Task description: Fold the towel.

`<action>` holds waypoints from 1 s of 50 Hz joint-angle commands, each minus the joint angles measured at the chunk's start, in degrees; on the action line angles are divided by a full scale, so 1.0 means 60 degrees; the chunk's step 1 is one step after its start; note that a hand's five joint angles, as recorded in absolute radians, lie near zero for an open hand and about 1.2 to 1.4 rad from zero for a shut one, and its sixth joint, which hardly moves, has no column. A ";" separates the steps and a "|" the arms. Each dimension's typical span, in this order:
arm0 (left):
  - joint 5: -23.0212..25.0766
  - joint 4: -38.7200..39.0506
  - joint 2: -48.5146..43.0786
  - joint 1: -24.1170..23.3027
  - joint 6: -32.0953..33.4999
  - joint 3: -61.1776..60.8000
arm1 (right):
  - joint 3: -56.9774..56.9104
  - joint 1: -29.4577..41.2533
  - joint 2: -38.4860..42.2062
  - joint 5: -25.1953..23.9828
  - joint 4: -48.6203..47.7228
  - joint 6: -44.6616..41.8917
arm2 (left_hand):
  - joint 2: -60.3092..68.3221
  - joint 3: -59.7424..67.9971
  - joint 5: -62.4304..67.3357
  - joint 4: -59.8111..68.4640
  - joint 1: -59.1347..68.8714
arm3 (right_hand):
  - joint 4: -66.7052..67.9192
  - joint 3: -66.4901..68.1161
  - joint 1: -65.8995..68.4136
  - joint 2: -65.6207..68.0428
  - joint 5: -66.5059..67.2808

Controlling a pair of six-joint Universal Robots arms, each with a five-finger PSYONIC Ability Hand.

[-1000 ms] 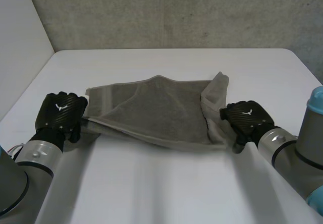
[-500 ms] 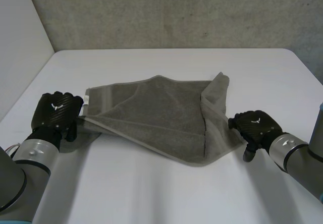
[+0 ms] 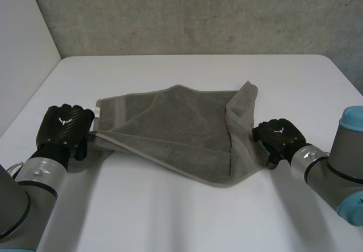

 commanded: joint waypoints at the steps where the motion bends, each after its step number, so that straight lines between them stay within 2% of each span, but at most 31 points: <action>1: 0.0000 0.0000 -0.0052 -0.0019 -0.0002 -0.0001 | -0.0208 0.0042 0.0272 0.0033 -0.0106 -0.0040 | -0.0810 -0.1451 -0.2269 -0.1174 0.0020 | 0.0157 0.0145 0.0110 0.0220 0.0081; 16: 0.0000 0.0000 -0.0052 -0.0033 -0.0002 -0.0001 | -0.0736 0.0379 0.0873 0.0062 -0.0121 -0.0069 | -0.0810 -0.1451 -0.2269 -0.1174 0.0020 | 0.0857 0.0846 0.0811 0.0921 0.0782; 23: 0.0000 0.0000 -0.0052 -0.0033 -0.0002 -0.0001 | -0.0838 0.0453 0.0888 0.0062 -0.0136 -0.0069 | -0.0810 -0.1451 -0.2269 -0.1174 0.0020 | 0.2454 0.2442 0.2407 0.2517 0.2379; 50: 0.0000 0.0000 -0.0052 -0.0121 -0.0002 -0.0015 | -0.1014 0.0453 0.0873 0.0048 -0.0136 -0.0055 | -0.0810 -0.1451 -0.2269 -0.1174 0.0020 | 0.3296 0.3285 0.3250 0.3360 0.3221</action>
